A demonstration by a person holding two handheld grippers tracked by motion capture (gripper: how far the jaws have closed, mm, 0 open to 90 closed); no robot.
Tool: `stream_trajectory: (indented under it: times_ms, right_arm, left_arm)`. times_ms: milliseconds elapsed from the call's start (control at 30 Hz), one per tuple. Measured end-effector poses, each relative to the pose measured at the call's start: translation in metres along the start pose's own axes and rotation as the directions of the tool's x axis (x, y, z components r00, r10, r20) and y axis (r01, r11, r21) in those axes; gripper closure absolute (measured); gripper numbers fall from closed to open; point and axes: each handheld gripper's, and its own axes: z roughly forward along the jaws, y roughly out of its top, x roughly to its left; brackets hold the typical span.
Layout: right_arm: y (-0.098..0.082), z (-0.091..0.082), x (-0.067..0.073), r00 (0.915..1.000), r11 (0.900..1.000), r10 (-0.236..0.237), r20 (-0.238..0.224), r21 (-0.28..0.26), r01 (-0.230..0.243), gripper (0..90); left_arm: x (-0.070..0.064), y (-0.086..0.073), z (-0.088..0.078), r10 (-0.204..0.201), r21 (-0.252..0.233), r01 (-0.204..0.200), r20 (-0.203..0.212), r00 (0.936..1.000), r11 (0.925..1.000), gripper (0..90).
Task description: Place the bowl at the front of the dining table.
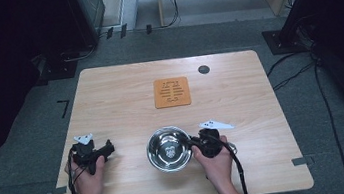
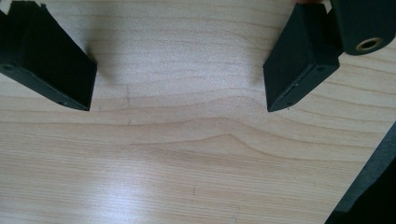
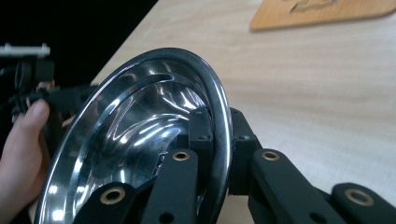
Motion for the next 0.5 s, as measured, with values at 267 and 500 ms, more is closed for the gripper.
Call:
stream_trajectory:
  times_ms: [267, 500]
  right_arm:
    - [0.02, 0.01, -0.007, 0.9996, 0.999, 0.02, 0.02, -0.036, -0.019, 84.3]
    - [0.033, 0.022, -0.015, 0.9987, 0.999, 0.037, 0.035, -0.042, -0.035, 84.3]
  left_arm:
    - [0.0, 0.0, 0.0, 0.001, 0.0, -0.001, 0.0, 1.0, 1.0, 9.3]
    - [0.0, 0.0, 0.0, 0.001, 0.001, -0.001, -0.001, 1.0, 1.0, 9.3]
